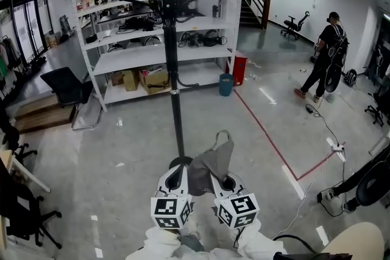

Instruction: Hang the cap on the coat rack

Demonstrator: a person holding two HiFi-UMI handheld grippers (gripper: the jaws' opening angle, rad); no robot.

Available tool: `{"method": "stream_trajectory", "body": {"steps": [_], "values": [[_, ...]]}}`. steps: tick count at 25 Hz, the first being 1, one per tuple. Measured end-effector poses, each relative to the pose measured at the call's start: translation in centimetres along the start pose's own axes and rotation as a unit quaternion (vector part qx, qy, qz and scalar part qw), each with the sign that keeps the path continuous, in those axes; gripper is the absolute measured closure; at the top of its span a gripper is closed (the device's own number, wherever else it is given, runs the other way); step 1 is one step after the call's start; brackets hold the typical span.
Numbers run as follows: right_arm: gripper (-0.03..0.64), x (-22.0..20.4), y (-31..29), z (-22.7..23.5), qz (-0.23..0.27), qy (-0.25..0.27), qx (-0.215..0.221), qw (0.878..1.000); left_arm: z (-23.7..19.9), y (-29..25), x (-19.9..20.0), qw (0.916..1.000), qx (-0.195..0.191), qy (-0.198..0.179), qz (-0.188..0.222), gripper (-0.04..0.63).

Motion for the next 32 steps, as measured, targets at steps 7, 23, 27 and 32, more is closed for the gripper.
{"method": "stream_trajectory", "body": {"steps": [7, 23, 27, 32], "values": [[0.595, 0.6, -3.3, 1.2, 0.004, 0.008, 0.002, 1.000, -1.4, -3.4, 0.4, 1.0000, -0.007, 0.003, 0.002, 0.595], [0.595, 2.0, -13.0, 5.1, -0.001, 0.014, 0.004, 1.000, -6.2, -12.3, 2.5, 0.9999, -0.006, -0.007, 0.005, 0.595], [0.595, 2.3, -15.6, 5.9, -0.005, 0.012, 0.007, 1.000, -7.9, -14.6, 2.7, 1.0000, -0.004, -0.003, -0.003, 0.595], [0.595, 2.0, -18.4, 7.0, -0.009, 0.016, 0.008, 1.000, -9.4, -17.7, 2.9, 1.0000, -0.009, -0.005, 0.002, 0.595]]}}
Point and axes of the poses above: the fingertips, and each gripper's own axes: y backward along the fingers, z to its right, x out of its top, the point moved 8 cm from there along y, backward along the fingers, and after that the axes turned 1 degree about y, right-handed, at the moved point
